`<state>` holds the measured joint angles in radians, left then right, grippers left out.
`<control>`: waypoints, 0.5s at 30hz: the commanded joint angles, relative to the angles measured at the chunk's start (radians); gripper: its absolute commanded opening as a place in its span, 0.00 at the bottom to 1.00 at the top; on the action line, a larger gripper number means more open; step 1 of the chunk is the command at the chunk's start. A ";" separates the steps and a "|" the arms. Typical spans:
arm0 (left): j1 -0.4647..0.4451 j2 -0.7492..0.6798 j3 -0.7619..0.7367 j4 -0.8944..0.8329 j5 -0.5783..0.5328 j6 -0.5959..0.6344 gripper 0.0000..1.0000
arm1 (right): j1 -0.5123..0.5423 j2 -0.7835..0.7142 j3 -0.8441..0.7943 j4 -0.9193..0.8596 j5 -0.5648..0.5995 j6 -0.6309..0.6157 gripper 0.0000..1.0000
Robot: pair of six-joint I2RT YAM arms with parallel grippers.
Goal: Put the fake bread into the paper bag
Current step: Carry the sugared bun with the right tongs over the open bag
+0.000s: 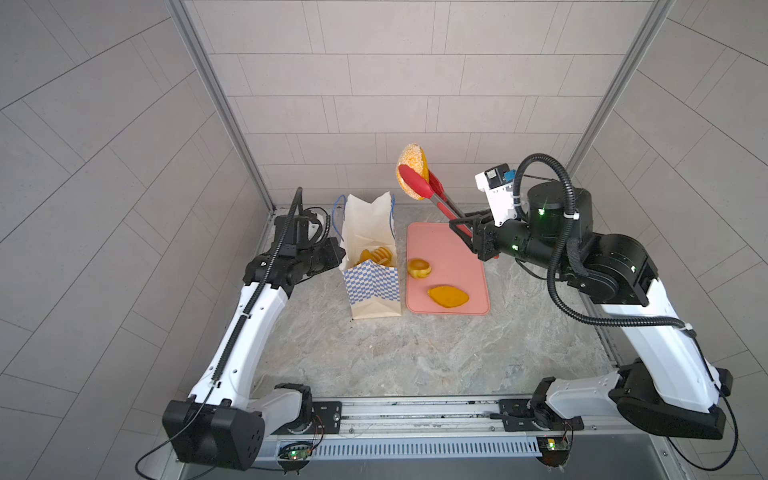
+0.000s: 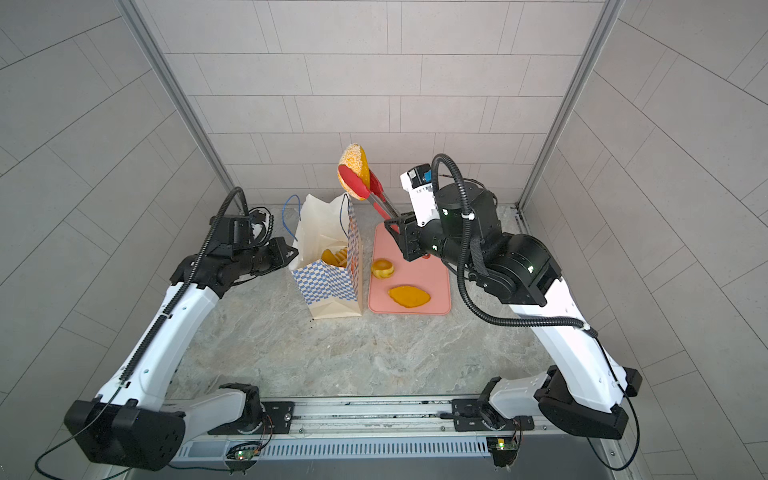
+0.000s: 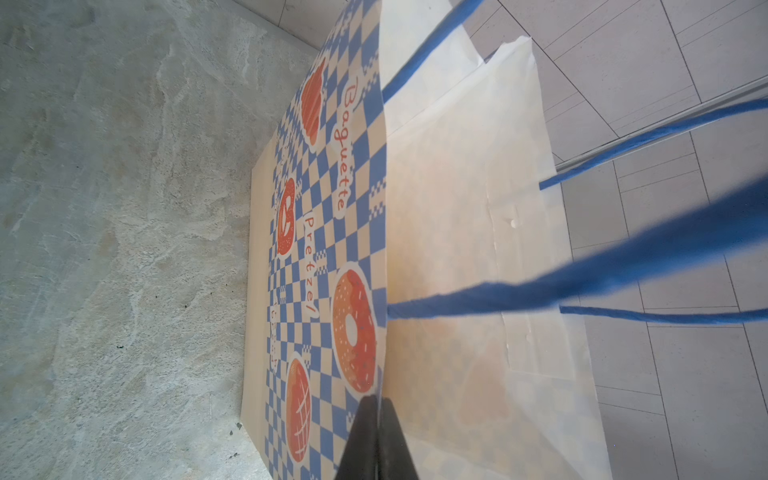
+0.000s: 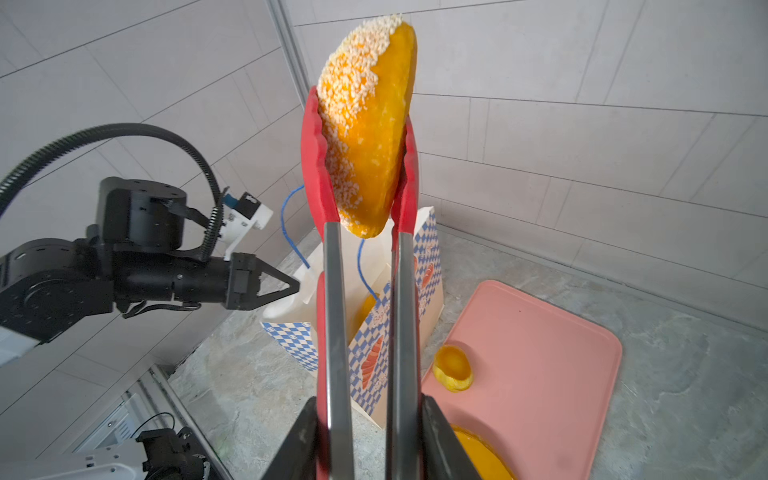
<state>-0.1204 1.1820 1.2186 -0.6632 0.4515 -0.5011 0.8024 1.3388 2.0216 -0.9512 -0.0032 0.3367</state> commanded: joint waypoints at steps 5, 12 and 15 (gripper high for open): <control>-0.005 -0.025 0.001 0.009 0.001 -0.008 0.00 | 0.128 0.081 0.082 -0.004 0.134 -0.036 0.36; -0.005 -0.029 -0.001 0.007 0.001 -0.007 0.00 | 0.202 0.169 0.120 -0.067 0.212 -0.047 0.37; -0.005 -0.029 -0.001 0.007 0.001 -0.008 0.00 | 0.206 0.199 0.117 -0.083 0.214 -0.044 0.37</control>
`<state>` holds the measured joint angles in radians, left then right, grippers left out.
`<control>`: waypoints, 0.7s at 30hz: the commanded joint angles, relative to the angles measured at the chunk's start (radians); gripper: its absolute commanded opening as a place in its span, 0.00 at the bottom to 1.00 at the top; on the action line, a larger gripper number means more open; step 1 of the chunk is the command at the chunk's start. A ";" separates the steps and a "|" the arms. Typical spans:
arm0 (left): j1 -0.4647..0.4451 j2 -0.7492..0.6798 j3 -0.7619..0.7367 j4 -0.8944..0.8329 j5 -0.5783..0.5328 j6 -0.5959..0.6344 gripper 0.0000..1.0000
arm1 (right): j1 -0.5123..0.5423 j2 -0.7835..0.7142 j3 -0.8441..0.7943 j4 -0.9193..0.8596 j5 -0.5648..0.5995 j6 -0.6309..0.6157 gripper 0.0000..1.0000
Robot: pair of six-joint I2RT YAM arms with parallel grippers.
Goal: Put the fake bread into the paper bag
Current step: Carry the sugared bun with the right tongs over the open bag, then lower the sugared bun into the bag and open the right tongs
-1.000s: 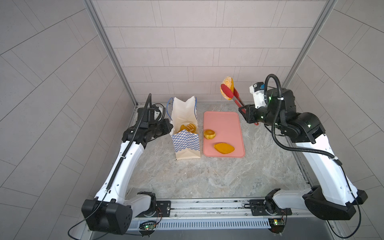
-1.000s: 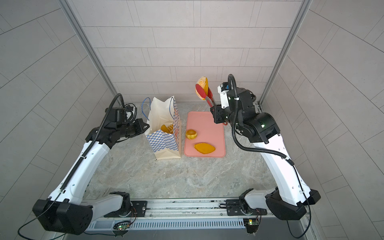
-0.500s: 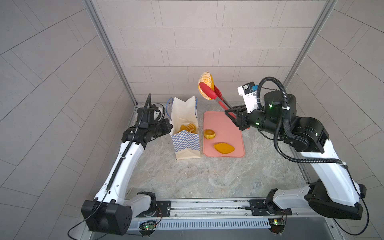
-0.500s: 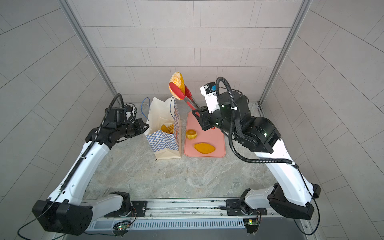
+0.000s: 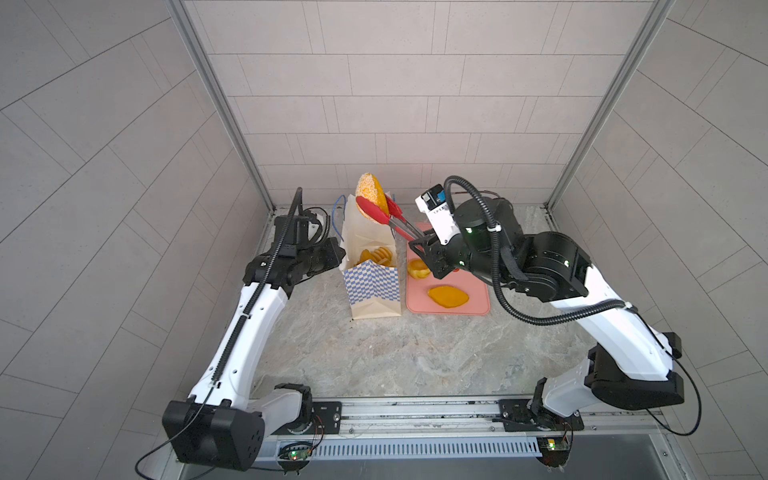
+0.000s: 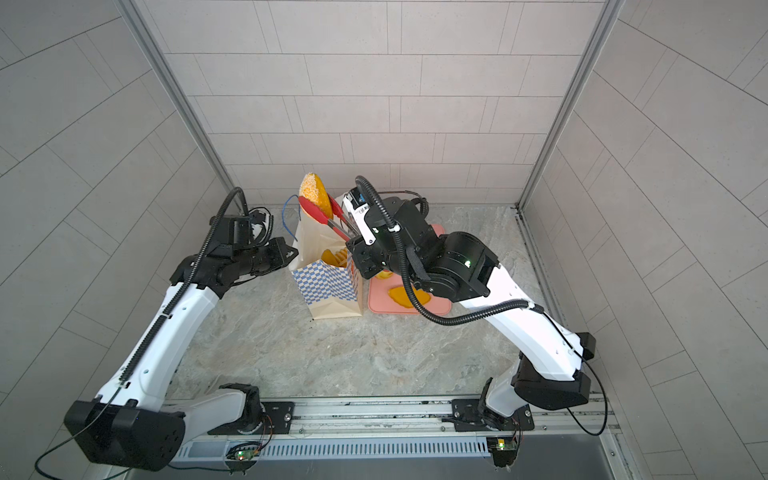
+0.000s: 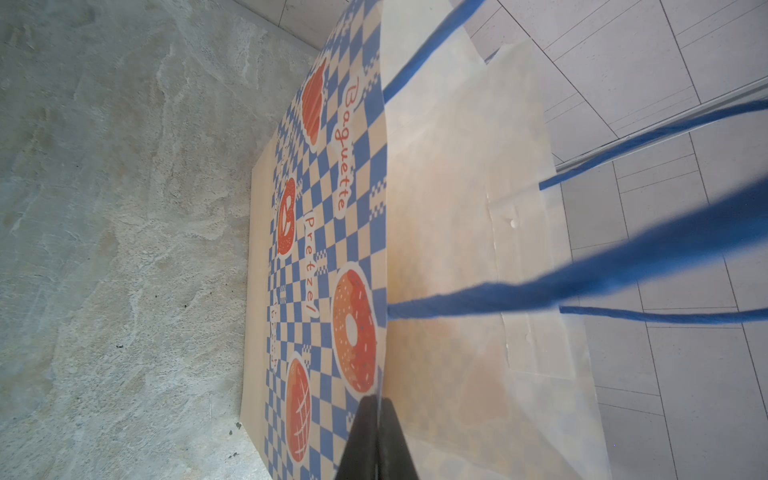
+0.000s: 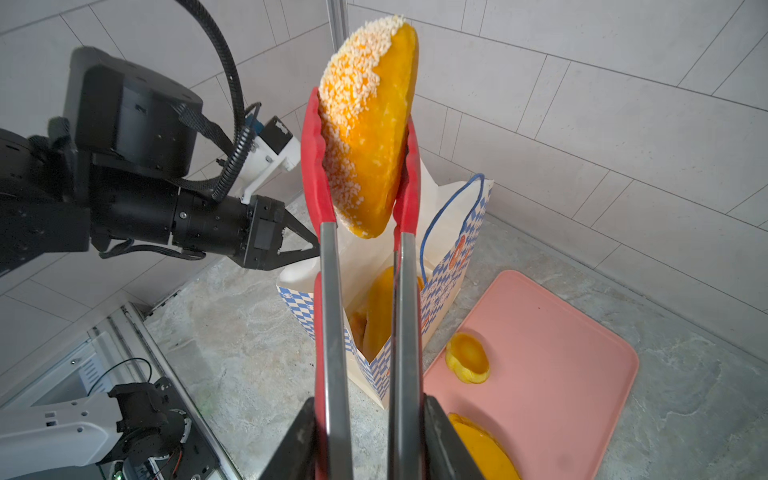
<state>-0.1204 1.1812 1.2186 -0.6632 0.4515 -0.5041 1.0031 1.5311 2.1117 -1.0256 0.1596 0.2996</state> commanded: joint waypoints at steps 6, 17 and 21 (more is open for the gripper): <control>-0.005 -0.027 0.000 0.007 0.002 -0.004 0.00 | 0.015 0.050 0.017 -0.024 0.049 -0.008 0.38; -0.005 -0.027 0.000 0.007 0.003 -0.001 0.00 | 0.020 0.102 -0.021 -0.043 0.084 -0.014 0.40; -0.005 -0.026 0.002 0.007 0.003 0.000 0.00 | 0.020 0.115 -0.036 -0.049 0.093 -0.014 0.42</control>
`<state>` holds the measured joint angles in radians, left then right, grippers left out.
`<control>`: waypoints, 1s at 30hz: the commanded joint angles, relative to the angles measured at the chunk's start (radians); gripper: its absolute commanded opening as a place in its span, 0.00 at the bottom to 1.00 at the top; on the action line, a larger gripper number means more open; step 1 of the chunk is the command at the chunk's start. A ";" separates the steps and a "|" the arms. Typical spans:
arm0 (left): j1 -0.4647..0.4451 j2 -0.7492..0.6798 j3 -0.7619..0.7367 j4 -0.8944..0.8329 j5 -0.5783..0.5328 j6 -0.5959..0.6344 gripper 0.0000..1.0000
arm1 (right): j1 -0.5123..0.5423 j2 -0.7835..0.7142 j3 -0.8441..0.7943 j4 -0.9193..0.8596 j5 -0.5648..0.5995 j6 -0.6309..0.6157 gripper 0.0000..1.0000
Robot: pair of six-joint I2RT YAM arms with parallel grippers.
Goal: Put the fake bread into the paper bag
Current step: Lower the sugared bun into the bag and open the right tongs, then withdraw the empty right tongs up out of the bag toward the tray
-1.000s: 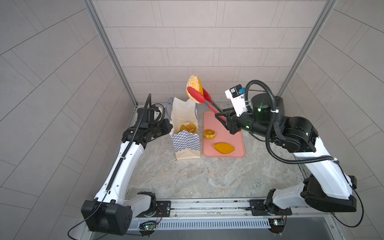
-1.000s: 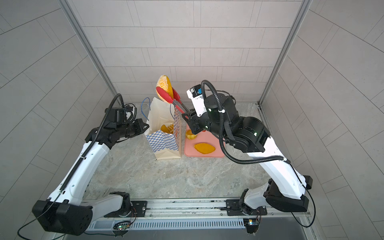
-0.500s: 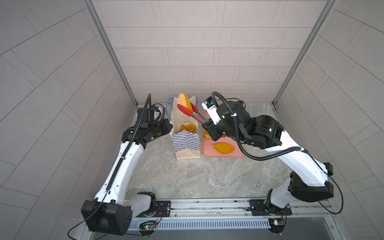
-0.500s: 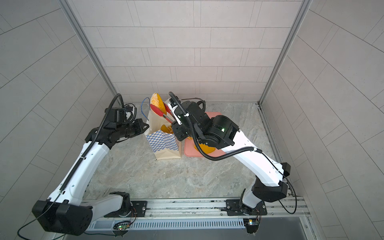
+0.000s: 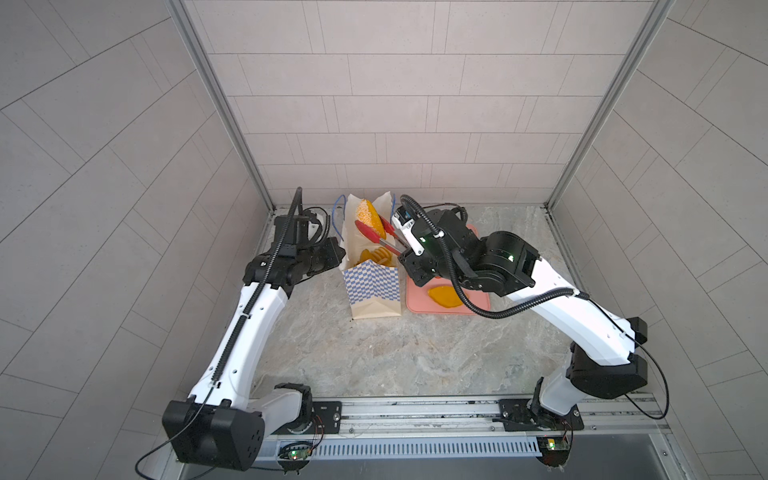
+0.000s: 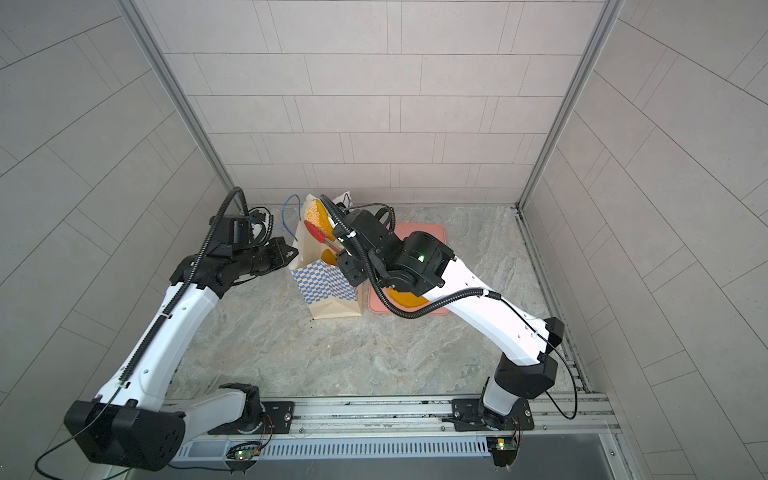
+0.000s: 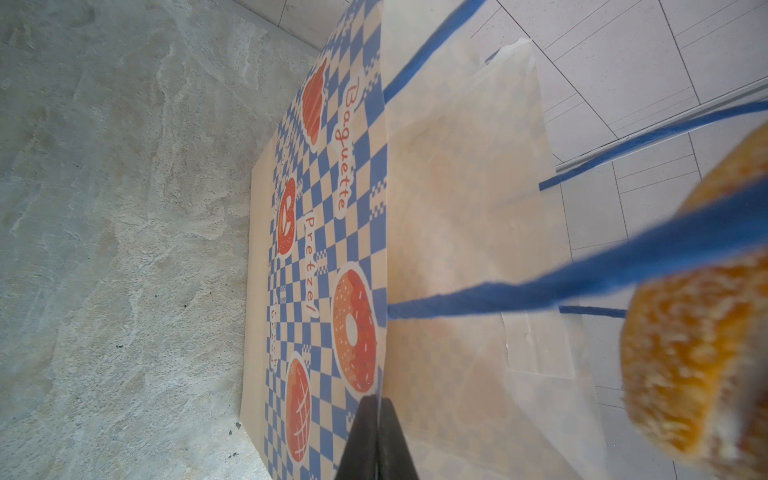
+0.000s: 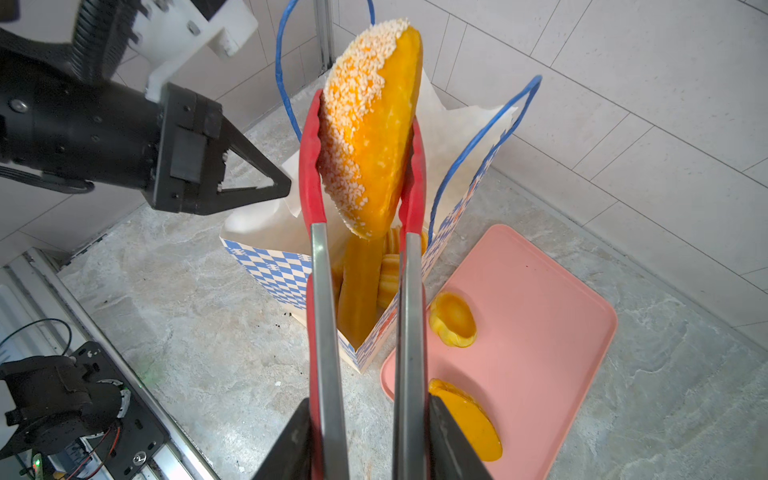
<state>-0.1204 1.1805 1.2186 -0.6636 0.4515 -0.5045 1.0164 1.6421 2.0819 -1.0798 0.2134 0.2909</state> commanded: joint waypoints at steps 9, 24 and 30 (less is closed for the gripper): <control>-0.004 -0.025 0.001 0.006 0.003 0.001 0.00 | 0.007 0.015 -0.028 0.004 0.049 -0.009 0.44; -0.005 -0.025 0.001 0.003 0.001 0.003 0.00 | 0.007 -0.001 -0.021 0.013 0.048 -0.012 0.51; -0.005 -0.027 0.001 0.003 0.002 0.003 0.00 | 0.007 -0.011 0.006 0.028 0.026 -0.009 0.50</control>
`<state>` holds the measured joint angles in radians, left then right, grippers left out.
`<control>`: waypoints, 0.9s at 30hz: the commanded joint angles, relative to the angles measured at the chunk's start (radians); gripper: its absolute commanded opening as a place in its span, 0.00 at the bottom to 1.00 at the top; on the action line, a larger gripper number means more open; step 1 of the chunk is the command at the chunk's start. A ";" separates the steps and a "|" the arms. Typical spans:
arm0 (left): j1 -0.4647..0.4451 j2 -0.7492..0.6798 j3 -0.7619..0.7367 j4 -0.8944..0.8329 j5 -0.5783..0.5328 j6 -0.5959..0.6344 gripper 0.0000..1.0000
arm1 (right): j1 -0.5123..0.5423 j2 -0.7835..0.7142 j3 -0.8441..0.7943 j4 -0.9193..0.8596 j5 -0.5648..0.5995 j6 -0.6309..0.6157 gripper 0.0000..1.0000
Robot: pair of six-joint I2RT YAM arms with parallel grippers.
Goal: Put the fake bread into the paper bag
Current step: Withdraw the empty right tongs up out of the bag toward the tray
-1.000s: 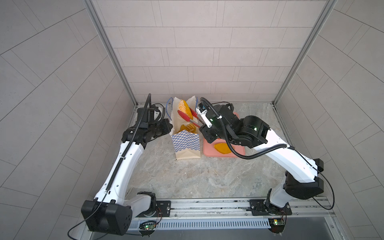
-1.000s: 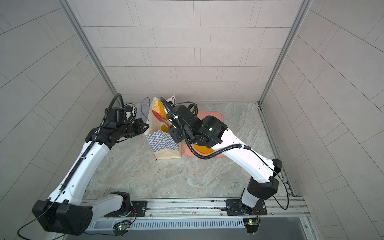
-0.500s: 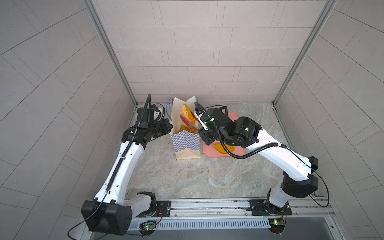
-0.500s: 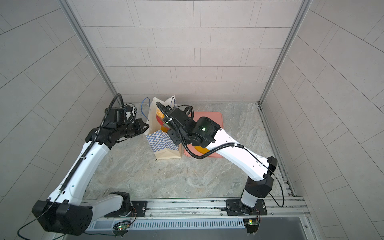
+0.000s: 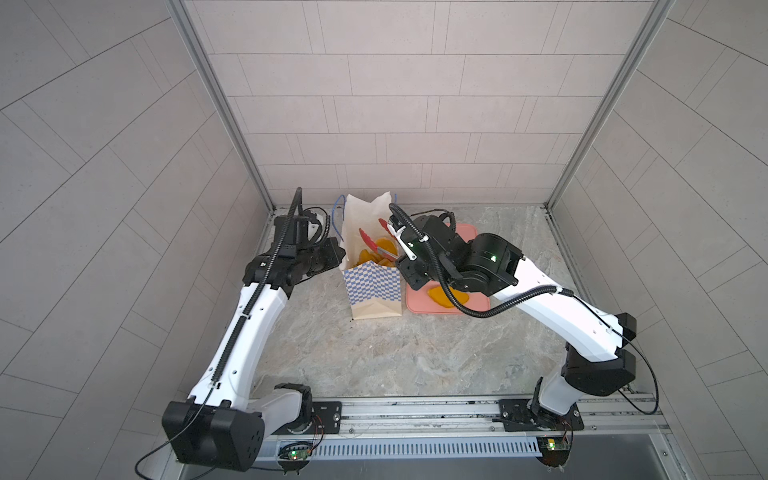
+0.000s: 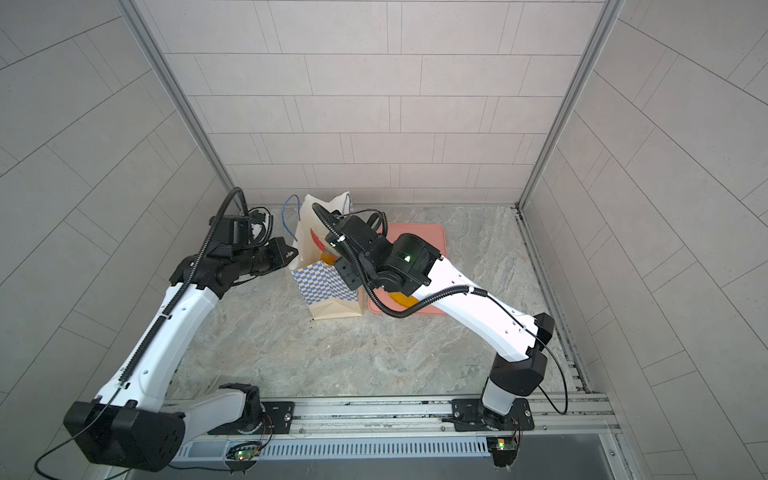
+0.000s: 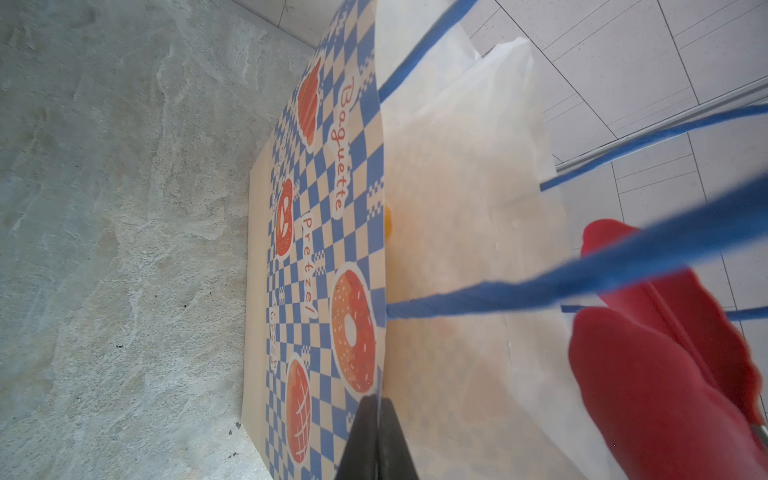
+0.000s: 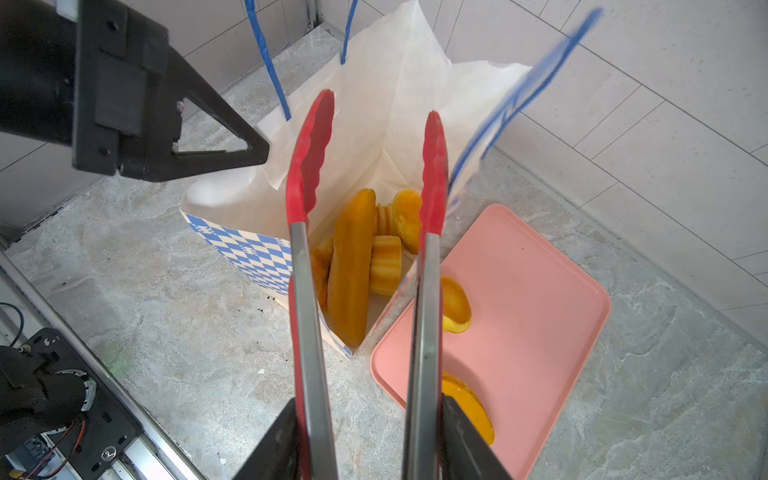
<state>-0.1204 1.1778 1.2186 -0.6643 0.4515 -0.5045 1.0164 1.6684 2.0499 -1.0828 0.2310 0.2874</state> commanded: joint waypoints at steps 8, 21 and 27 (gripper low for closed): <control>-0.005 -0.023 -0.003 0.003 0.002 0.002 0.00 | 0.007 -0.072 0.093 0.067 0.004 -0.022 0.49; -0.005 -0.024 -0.006 0.004 0.001 0.002 0.00 | -0.006 -0.123 0.150 0.075 0.136 -0.085 0.49; -0.005 -0.023 -0.002 0.005 0.003 0.002 0.00 | -0.075 -0.176 0.104 0.078 0.151 -0.084 0.49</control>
<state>-0.1204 1.1778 1.2186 -0.6647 0.4515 -0.5045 0.9707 1.5467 2.1658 -1.0336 0.3340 0.2157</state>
